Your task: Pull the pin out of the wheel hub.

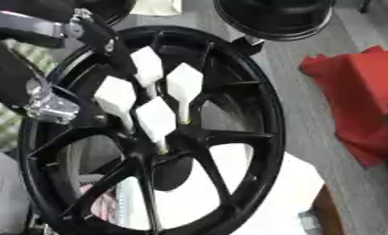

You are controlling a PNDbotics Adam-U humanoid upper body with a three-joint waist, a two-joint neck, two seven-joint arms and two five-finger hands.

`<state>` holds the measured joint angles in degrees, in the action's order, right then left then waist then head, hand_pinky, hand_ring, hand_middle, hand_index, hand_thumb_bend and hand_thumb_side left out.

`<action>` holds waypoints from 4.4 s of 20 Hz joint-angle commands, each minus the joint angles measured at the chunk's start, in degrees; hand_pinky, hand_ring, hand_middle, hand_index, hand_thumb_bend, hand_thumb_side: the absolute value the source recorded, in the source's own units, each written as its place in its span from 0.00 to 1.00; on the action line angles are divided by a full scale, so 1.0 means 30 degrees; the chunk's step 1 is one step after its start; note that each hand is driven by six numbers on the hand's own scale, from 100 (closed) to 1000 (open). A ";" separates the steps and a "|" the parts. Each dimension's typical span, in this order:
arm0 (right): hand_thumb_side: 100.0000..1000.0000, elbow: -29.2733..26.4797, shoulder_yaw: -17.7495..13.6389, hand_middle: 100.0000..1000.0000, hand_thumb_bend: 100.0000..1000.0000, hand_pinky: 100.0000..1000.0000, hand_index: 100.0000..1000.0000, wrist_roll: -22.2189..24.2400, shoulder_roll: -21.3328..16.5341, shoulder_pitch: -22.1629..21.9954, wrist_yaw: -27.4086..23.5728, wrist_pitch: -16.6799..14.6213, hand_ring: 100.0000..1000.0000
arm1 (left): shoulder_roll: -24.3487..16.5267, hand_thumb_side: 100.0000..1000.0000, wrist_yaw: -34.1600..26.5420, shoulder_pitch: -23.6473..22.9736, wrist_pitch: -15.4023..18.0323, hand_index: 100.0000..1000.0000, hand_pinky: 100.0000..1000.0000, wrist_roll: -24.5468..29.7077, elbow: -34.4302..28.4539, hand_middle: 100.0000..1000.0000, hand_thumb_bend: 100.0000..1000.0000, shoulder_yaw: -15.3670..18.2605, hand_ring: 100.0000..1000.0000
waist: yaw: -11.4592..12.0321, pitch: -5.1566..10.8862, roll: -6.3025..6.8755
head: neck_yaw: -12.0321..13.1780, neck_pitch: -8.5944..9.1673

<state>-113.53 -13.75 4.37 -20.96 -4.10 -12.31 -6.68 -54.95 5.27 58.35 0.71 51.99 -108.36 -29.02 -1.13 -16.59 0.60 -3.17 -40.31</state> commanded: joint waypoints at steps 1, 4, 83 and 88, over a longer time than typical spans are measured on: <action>0.02 -0.0353 -0.0085 0.45 0.29 0.94 0.64 0.0020 -0.0298 0.0039 0.0049 0.0025 0.67 | -0.0510 0.49 0.0671 0.0111 0.0119 0.91 0.85 -0.0007 0.0070 0.77 0.24 0.0266 0.85 | -0.0045 0.0282 -0.0023 | 0.0003 0.0227; 0.02 -0.0353 -0.0083 0.45 0.29 0.94 0.64 0.0033 -0.0273 0.0056 0.0053 0.0043 0.67 | -0.0547 0.43 0.1237 -0.0042 0.0053 0.92 0.85 -0.0007 0.0131 0.78 0.23 0.0175 0.85 | -0.0072 0.0251 -0.0034 | 0.0011 0.0235; 0.02 -0.0353 -0.0187 0.45 0.25 0.95 0.64 -0.0064 0.0241 0.0304 0.0117 0.0520 0.67 | 0.0505 0.12 0.1409 0.0044 -0.2993 0.33 0.62 -0.0007 0.1247 0.24 0.00 0.1102 0.45 | -0.0377 -0.0200 -0.0076 | -0.0137 0.1045; 0.02 -0.0353 -0.0237 0.45 0.25 0.95 0.64 -0.0124 0.0229 0.0212 0.0107 0.0461 0.67 | 0.0520 0.16 0.0423 0.0484 -0.3599 0.31 0.61 -0.0405 0.0917 0.22 0.00 0.2806 0.43 | -0.0169 -0.0141 -0.0150 | -0.0235 0.0963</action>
<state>-113.53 -13.80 4.25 -19.35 -3.55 -11.54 -5.25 -51.53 7.45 58.54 -9.52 51.19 -104.73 -22.86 -1.63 -18.59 0.18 -3.68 -37.43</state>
